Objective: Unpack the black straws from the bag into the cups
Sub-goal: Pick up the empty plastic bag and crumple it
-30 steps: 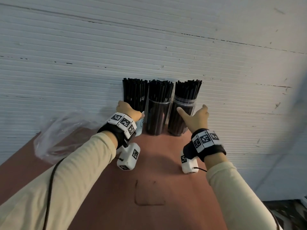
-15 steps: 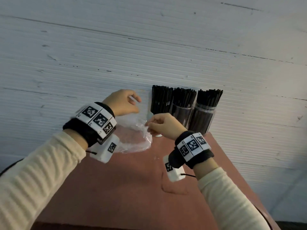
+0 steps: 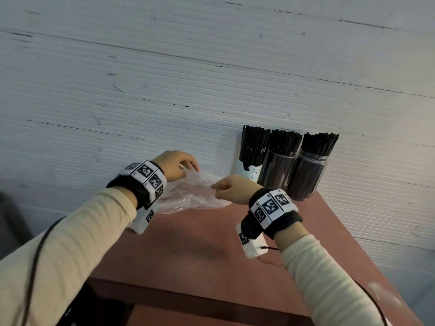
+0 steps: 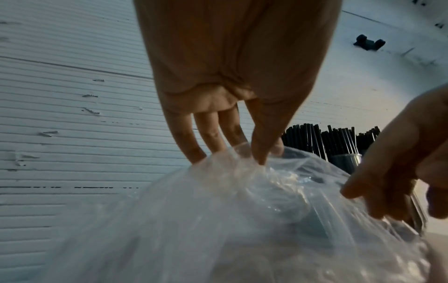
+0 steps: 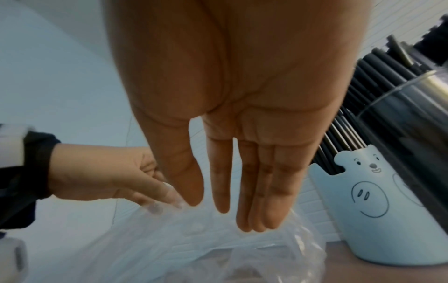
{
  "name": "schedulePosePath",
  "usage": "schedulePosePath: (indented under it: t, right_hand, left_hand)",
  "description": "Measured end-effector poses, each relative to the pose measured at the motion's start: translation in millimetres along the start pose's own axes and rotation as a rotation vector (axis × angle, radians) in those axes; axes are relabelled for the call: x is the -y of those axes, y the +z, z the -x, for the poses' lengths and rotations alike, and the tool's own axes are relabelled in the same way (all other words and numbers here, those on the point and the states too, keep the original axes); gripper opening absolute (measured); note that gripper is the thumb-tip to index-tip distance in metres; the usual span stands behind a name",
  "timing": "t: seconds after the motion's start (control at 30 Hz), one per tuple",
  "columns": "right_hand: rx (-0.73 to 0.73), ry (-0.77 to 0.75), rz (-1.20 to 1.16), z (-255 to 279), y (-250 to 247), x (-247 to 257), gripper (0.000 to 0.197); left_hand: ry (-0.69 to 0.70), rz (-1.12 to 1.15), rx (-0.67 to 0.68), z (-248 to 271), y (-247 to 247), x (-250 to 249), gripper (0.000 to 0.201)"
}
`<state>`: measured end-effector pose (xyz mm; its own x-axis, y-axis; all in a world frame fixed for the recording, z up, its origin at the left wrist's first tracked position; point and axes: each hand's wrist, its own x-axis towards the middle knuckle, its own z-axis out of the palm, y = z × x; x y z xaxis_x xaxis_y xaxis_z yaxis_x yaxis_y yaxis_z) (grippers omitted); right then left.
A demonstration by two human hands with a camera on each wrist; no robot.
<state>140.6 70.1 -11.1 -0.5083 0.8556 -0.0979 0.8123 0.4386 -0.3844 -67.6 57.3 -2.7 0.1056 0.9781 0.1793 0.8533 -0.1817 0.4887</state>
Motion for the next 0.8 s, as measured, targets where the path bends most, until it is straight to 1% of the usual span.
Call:
schedulePosePath:
  t: [0.07, 0.17, 0.3, 0.4, 0.47, 0.5, 0.6, 0.67, 0.73, 0.8]
  right_hand:
    - [-0.028, 0.012, -0.009, 3.5, -1.4, -0.9, 0.036]
    - [-0.079, -0.003, -0.067, 8.8, -2.4, -4.3, 0.035]
    - [-0.187, 0.003, -0.086, 11.2, -2.5, -12.6, 0.048]
    - [-0.235, -0.026, -0.2, 12.3, -7.2, -16.0, 0.06]
    - [-0.265, -0.074, -0.305, 13.0, -10.8, -16.3, 0.065]
    - [-0.284, -0.109, -0.345, 13.9, -12.9, -16.0, 0.064]
    - [-0.387, -0.25, -0.458, 23.4, -22.7, -11.9, 0.051]
    - [-0.468, -0.34, -0.539, 33.1, -30.7, -7.2, 0.046]
    - [-0.526, -0.427, -0.55, 40.6, -36.3, -5.2, 0.047]
    - [-0.556, -0.495, -0.502, 47.4, -39.3, -4.1, 0.048]
  left_hand:
    - [-0.013, 0.054, -0.119, 1.3, -0.1, 3.7, 0.032]
    - [0.014, 0.144, -0.325, 1.7, -5.9, 4.6, 0.021]
    - [0.008, 0.208, -0.608, 3.6, -16.2, -3.6, 0.025]
    - [0.024, 0.315, -0.722, 7.8, -21.4, -16.7, 0.026]
    - [0.047, 0.383, -0.743, 10.1, -21.3, -26.3, 0.023]
    - [0.053, 0.426, -0.734, 11.8, -20.2, -30.9, 0.022]
    - [0.078, 0.583, -0.65, 17.6, -10.7, -42.6, 0.019]
    - [0.096, 0.668, -0.584, 21.1, -2.0, -48.9, 0.022]
    - [0.116, 0.751, -0.52, 23.9, 5.6, -57.2, 0.023]
    - [0.177, 0.801, -0.474, 25.9, 12.7, -68.3, 0.025]
